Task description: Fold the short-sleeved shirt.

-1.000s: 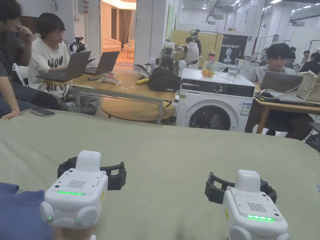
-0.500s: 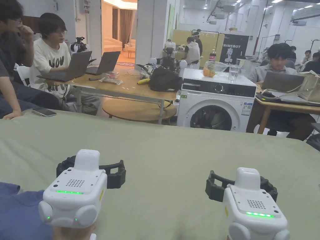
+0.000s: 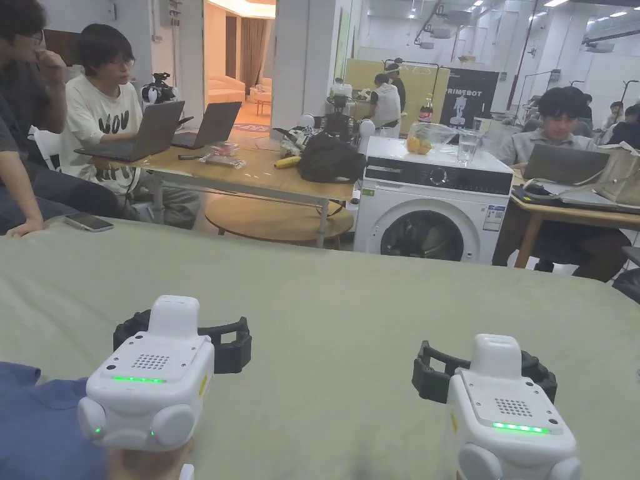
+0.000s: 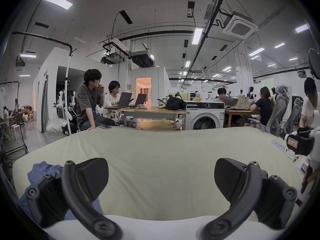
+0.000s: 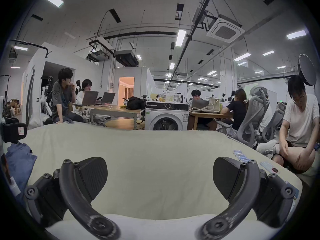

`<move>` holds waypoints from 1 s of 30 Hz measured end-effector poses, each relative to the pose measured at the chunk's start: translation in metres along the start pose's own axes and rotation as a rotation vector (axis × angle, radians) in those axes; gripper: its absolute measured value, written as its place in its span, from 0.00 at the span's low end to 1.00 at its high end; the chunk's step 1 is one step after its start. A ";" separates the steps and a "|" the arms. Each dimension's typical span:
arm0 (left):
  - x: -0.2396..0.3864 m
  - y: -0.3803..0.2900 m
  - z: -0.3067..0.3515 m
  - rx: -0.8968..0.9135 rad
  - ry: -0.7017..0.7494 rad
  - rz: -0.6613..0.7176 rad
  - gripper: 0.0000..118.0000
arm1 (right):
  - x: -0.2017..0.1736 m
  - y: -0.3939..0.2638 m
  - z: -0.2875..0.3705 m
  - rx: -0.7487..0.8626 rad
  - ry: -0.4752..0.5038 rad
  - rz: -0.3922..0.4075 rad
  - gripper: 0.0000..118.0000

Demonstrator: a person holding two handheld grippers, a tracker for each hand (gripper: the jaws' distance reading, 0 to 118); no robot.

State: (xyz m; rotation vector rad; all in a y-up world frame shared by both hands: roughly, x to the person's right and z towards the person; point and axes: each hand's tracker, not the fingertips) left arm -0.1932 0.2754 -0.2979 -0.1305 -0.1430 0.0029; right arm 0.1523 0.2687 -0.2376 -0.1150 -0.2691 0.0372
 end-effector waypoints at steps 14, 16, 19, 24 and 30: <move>0.000 0.002 0.004 0.008 0.014 -0.002 1.00 | -0.007 0.004 0.005 0.017 -0.007 -0.003 1.00; -0.001 0.002 0.005 0.005 0.020 0.007 1.00 | -0.006 0.003 0.006 0.016 -0.012 -0.010 1.00; -0.002 0.001 0.006 0.006 0.021 0.022 1.00 | -0.006 0.001 0.005 0.015 -0.009 -0.010 1.00; 0.000 0.003 0.007 0.007 -0.001 0.025 1.00 | -0.007 0.002 0.007 0.007 -0.009 -0.015 1.00; 0.007 0.005 0.009 0.035 -0.027 -0.028 0.99 | -0.011 0.002 0.009 0.015 -0.018 -0.012 0.98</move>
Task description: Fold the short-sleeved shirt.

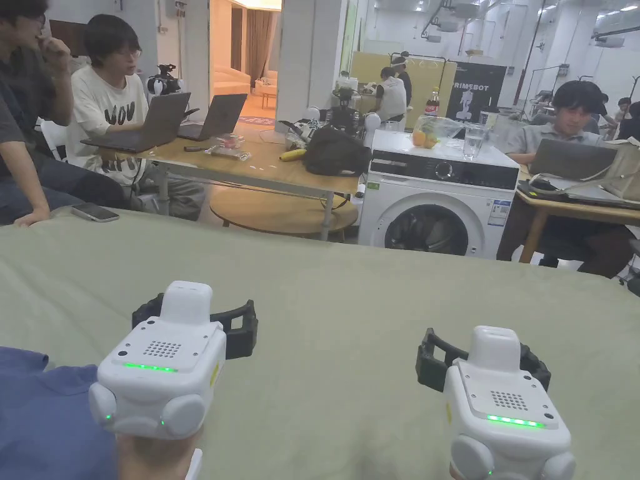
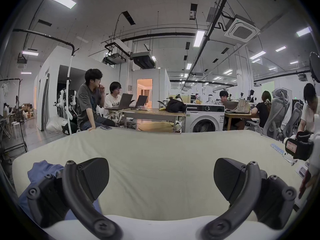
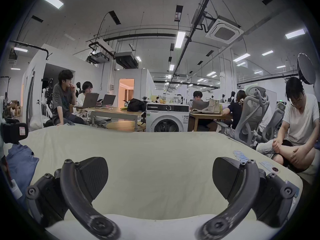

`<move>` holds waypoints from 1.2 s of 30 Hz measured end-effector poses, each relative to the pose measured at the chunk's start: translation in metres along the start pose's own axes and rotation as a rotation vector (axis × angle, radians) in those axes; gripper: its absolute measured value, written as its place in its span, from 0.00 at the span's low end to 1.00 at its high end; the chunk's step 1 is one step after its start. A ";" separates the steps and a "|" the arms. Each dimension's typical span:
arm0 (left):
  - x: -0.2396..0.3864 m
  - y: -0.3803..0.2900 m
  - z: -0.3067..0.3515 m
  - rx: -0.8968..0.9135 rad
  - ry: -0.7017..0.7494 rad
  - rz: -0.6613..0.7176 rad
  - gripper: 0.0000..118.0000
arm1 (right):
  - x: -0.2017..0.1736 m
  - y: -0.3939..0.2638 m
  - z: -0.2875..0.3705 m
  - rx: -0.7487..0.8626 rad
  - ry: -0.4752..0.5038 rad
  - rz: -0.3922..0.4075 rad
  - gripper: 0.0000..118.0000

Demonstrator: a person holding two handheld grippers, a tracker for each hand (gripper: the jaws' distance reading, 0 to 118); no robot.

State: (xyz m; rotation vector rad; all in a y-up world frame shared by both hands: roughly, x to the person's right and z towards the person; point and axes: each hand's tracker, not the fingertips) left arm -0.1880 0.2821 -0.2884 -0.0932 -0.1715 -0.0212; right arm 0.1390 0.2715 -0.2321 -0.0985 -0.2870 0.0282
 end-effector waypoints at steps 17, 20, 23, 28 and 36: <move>-0.076 0.000 0.026 -0.137 0.130 0.037 0.00 | -0.071 0.007 -0.001 -0.049 0.115 -0.029 0.00; -0.109 0.003 0.037 -0.220 0.171 0.052 0.00 | -0.102 0.008 0.002 -0.051 0.171 -0.020 0.00; -0.145 0.004 0.049 -0.324 0.209 0.069 0.00 | -0.135 0.007 0.004 -0.075 0.258 -0.021 0.00; -0.210 -0.010 0.066 -0.526 0.213 0.181 0.00 | -0.180 0.003 0.009 -0.084 0.333 0.025 0.00; -0.272 -0.046 0.068 -0.777 0.210 0.279 0.50 | -0.205 -0.012 0.013 -0.107 0.398 0.090 0.00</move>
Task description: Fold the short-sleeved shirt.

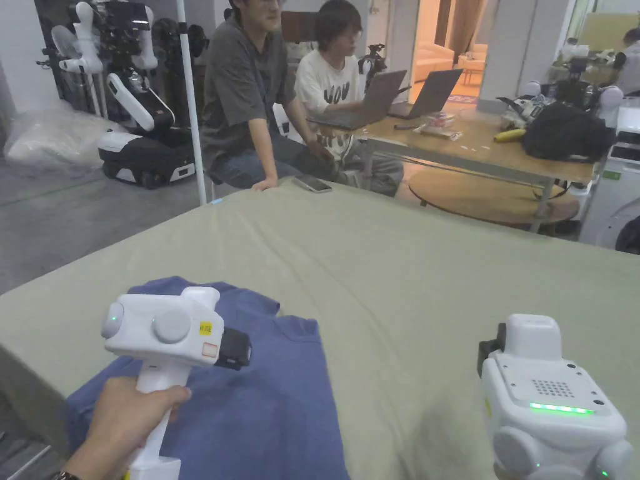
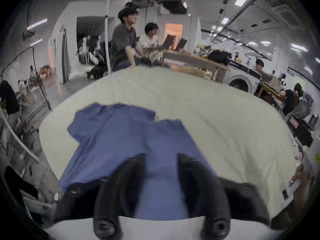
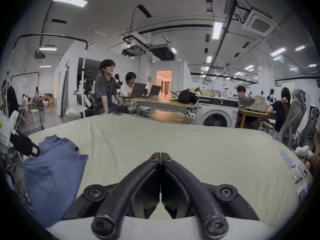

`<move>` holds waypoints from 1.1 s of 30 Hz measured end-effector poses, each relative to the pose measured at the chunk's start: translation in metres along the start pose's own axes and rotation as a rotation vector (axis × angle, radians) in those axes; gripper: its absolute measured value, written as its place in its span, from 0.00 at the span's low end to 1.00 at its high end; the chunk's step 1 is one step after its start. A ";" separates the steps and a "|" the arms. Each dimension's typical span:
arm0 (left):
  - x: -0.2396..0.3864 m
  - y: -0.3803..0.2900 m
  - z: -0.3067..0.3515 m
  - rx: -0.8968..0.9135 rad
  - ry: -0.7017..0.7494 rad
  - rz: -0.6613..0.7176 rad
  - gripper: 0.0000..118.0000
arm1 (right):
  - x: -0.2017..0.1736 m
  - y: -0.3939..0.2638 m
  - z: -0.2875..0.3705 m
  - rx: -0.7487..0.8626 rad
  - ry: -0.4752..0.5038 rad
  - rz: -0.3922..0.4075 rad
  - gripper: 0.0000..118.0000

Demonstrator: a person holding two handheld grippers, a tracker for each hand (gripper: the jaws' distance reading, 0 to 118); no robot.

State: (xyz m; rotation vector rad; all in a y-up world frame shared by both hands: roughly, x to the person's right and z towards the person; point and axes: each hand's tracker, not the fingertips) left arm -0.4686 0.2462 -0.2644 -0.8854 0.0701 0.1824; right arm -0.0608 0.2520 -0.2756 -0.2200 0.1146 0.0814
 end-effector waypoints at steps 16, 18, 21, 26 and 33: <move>0.036 -0.032 -0.070 -0.087 0.075 -0.171 0.35 | 0.030 -0.017 -0.002 -0.073 -0.047 -0.030 0.00; 0.031 -0.032 -0.065 -0.055 0.057 -0.151 0.00 | 0.035 -0.019 -0.001 -0.079 -0.048 -0.038 0.00; 0.025 -0.024 -0.044 0.040 0.023 -0.075 0.00 | 0.040 -0.019 0.007 -0.072 -0.060 -0.038 0.00; 0.030 0.009 0.003 0.218 -0.044 -0.076 0.00 | 0.056 -0.012 0.016 -0.062 -0.083 -0.057 0.00; 0.078 0.068 0.063 0.372 -0.172 -0.076 0.00 | 0.081 0.002 0.028 -0.036 -0.125 -0.078 0.00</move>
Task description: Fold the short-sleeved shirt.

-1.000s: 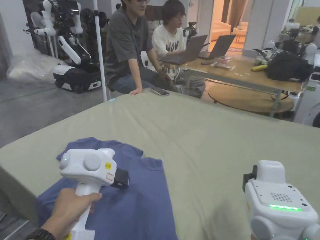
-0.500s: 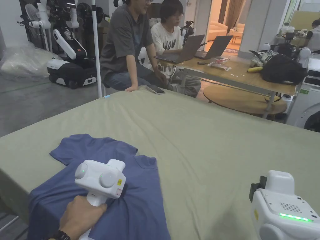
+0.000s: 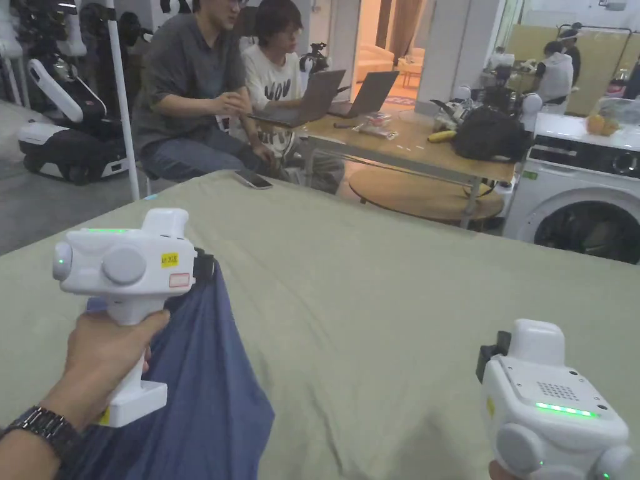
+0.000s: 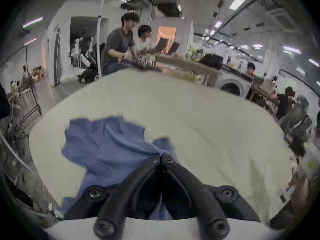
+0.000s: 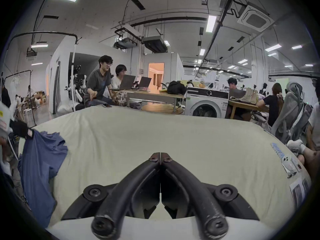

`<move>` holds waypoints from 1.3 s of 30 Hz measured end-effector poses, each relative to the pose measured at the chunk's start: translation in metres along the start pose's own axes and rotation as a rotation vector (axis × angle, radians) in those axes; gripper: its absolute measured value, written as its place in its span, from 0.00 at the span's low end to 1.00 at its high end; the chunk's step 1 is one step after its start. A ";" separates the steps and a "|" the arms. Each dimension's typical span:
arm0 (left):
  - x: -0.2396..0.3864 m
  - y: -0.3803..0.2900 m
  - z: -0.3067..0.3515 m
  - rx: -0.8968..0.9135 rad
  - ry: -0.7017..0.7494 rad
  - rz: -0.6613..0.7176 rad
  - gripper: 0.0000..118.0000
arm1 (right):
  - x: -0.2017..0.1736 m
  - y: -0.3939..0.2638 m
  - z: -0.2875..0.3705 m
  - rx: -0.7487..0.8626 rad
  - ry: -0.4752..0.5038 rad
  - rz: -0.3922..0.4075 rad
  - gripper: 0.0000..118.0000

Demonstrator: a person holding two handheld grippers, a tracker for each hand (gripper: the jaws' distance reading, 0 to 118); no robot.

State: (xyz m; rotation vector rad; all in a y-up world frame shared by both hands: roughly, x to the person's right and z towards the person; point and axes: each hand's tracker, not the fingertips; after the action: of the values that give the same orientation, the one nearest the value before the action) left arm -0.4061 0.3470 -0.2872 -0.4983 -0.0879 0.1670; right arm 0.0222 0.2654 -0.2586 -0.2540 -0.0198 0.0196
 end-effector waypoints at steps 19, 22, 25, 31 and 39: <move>0.349 0.019 -0.046 -0.024 -0.654 -0.220 0.00 | 0.158 0.023 0.078 0.103 -0.324 0.005 0.00; 0.395 -0.016 -0.052 -0.075 -0.760 -0.251 0.00 | 0.184 0.017 0.091 0.090 -0.369 -0.011 0.00; 0.425 -0.051 -0.064 -0.157 -0.777 -0.312 0.00 | 0.201 0.008 0.101 0.071 -0.410 -0.021 0.00; 0.435 -0.108 -0.084 -0.292 -0.778 -0.290 0.00 | 0.219 -0.012 0.105 0.017 -0.440 -0.045 0.00; 0.397 -0.102 -0.063 -0.226 -0.748 -0.248 0.27 | 0.208 -0.012 0.100 0.003 -0.388 -0.077 0.00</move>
State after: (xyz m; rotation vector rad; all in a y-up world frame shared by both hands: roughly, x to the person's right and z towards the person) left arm 0.0057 0.3006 -0.2759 -0.6241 -0.9040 0.0932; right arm 0.2281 0.2831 -0.1554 -0.2436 -0.4155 -0.0083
